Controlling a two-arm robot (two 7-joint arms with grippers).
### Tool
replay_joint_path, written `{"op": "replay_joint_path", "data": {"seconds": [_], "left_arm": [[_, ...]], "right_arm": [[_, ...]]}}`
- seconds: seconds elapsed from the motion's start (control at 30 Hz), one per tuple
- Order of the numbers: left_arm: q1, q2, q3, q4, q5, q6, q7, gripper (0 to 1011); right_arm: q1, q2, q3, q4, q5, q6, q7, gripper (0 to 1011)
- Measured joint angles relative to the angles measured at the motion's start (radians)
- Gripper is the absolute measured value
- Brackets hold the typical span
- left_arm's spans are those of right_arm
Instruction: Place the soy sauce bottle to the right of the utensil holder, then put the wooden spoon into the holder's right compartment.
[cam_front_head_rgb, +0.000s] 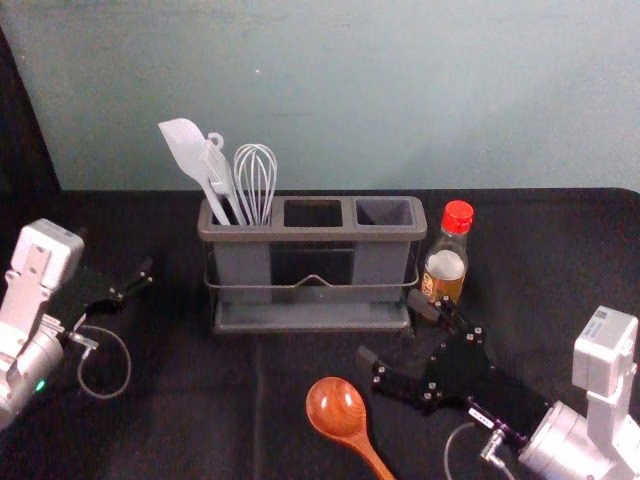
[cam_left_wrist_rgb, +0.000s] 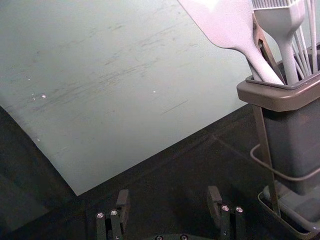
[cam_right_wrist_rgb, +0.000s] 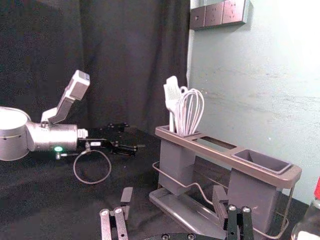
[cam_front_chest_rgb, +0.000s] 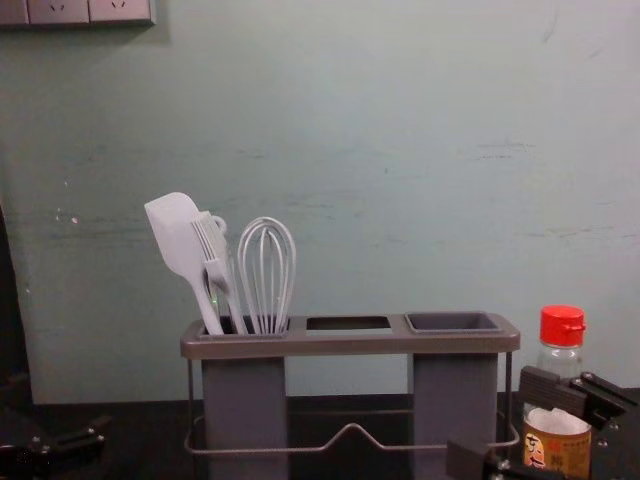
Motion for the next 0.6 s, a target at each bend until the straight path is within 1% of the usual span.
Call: {"op": "replay_joint_path", "data": {"seconds": [0.1,0.13,0.27,0.3,0.37,0.4,0.5,0.53,0.6], "left_arm": [[0.000,0.000,0.000,0.000,0.000,0.000,0.000,1011],[0.000,0.000,0.000,0.000,0.000,0.000,0.000,1011],[0.000,0.000,0.000,0.000,0.000,0.000,0.000,1011],[0.000,0.000,0.000,0.000,0.000,0.000,0.000,1011],[0.000,0.000,0.000,0.000,0.000,0.000,0.000,1011],[0.000,0.000,0.000,0.000,0.000,0.000,0.000,1011],[0.000,0.000,0.000,0.000,0.000,0.000,0.000,1011],[0.000,0.000,0.000,0.000,0.000,0.000,0.000,1011],[0.000,0.000,0.000,0.000,0.000,0.000,0.000,1011]], "right_arm": [[0.001,0.001,-0.004,0.000,-0.011,-0.001,-0.005,1004],[0.001,0.002,-0.008,-0.004,-0.031,0.000,-0.016,1004],[-0.001,0.005,-0.017,-0.019,-0.072,0.023,-0.041,1004],[-0.005,0.009,-0.020,-0.031,-0.091,0.039,-0.053,1004],[-0.012,0.012,-0.022,-0.045,-0.105,0.060,-0.065,1004],[-0.018,0.016,-0.022,-0.059,-0.117,0.083,-0.075,1004],[-0.029,0.022,-0.023,-0.084,-0.131,0.127,-0.089,1004],[-0.033,0.027,-0.024,-0.099,-0.133,0.159,-0.092,1004],[-0.036,0.032,-0.025,-0.117,-0.135,0.196,-0.095,1004]]}}
